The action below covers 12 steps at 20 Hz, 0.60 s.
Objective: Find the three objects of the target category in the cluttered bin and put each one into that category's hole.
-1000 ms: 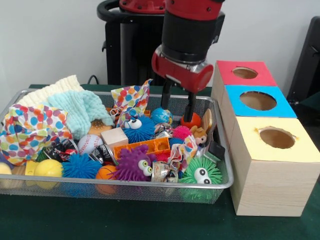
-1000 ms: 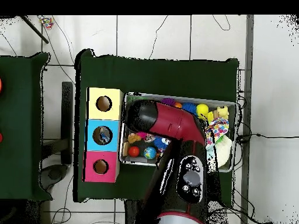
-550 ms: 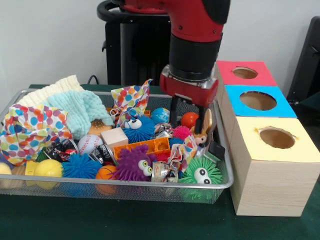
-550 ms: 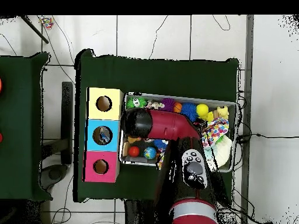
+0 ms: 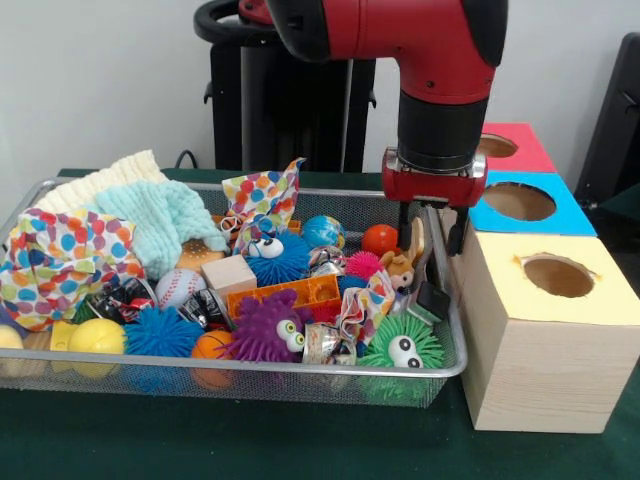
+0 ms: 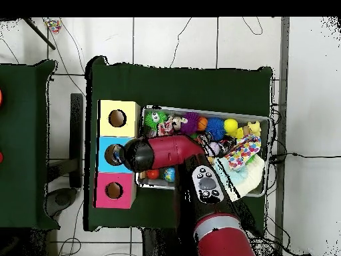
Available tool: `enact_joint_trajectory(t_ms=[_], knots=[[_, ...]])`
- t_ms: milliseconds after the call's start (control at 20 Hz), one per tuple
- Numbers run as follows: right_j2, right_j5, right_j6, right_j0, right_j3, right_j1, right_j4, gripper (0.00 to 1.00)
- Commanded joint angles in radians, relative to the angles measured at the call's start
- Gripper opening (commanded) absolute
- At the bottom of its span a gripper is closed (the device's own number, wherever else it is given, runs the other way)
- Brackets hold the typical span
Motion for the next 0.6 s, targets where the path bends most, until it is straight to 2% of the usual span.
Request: enact_joint_trajectory(t_ms=[50, 300, 600], knots=[[0.159, -0.071, -0.216, -0.074, 0.094, 0.045, -0.140, 1.00], [0.131, -0.165, -0.124, -0.114, 0.097, 0.122, -0.202, 1.00], [0.109, -0.224, -0.087, -0.202, 0.096, 0.186, -0.250, 1.00]])
